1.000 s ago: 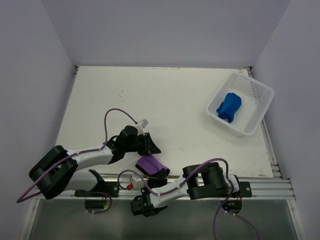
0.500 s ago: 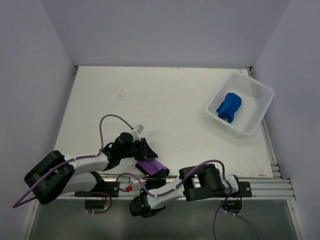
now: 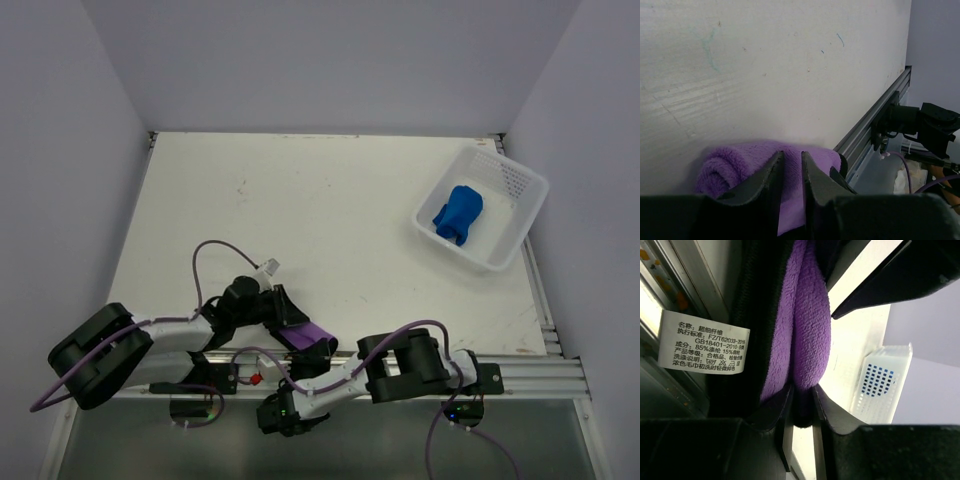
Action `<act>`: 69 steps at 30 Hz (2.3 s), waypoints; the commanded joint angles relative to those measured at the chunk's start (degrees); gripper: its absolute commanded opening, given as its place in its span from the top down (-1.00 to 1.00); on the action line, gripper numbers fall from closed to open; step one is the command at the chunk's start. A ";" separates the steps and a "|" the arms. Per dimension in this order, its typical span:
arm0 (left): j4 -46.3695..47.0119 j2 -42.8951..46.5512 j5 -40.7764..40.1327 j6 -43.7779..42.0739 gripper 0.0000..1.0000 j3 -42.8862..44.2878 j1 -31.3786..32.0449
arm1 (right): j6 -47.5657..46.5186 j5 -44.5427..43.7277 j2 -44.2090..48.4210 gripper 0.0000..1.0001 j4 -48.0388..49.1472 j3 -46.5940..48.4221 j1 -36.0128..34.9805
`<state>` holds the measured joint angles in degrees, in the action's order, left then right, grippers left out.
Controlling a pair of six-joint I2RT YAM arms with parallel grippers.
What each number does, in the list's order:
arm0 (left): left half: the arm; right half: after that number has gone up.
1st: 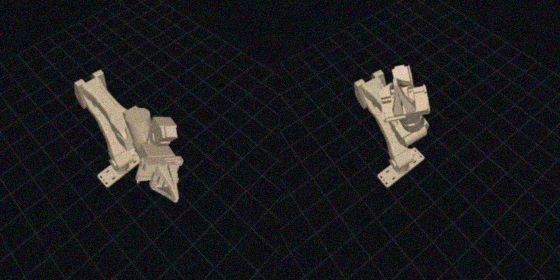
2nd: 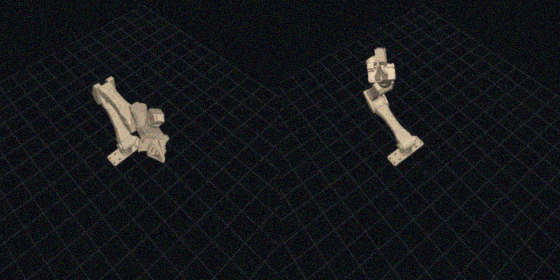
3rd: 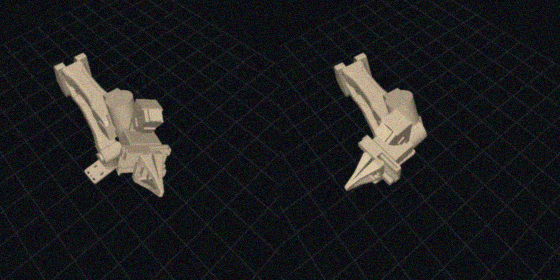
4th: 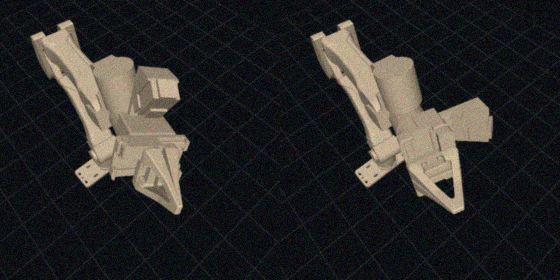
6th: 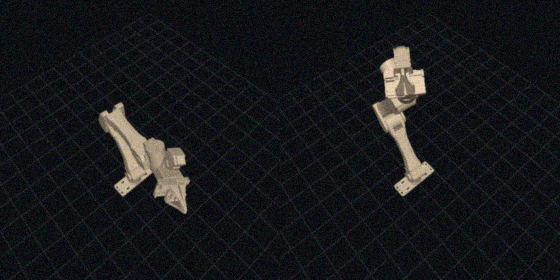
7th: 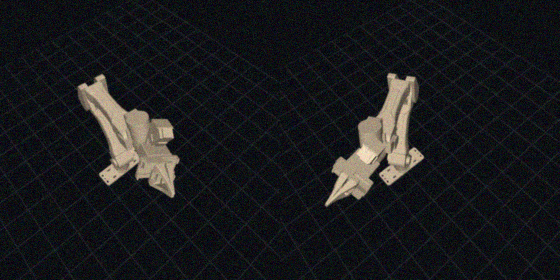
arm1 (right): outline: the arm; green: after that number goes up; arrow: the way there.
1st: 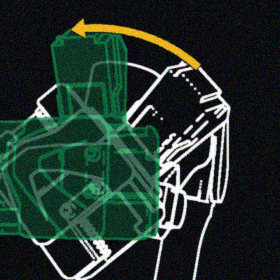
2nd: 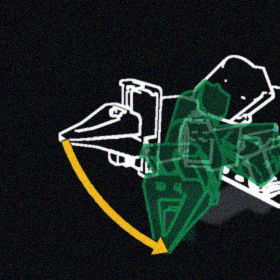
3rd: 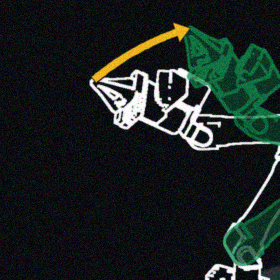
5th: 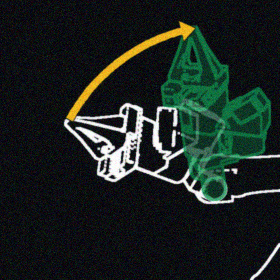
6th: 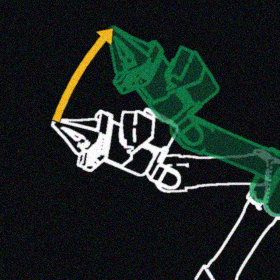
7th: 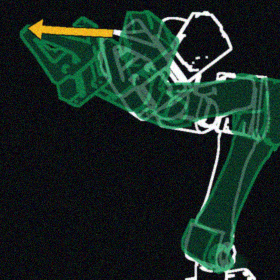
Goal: Roll the towels
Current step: Roll the towel
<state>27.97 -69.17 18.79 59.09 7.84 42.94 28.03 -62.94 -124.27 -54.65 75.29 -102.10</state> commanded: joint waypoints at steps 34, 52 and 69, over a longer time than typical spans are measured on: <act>-2.48 2.90 -5.60 0.85 0.52 -7.75 0.30 | 10.80 48.68 48.16 0.39 35.84 -25.09 23.96; -4.50 4.04 -5.43 -0.82 0.52 -7.57 0.39 | 13.71 55.21 41.04 0.40 43.58 -34.59 28.89; -4.85 4.04 -5.34 -1.17 0.52 -7.66 0.30 | 7.31 50.03 42.79 0.03 36.91 -33.19 28.72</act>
<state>29.06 -64.71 15.73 60.49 4.27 43.16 38.65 -9.89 -82.85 -11.53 41.01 -73.43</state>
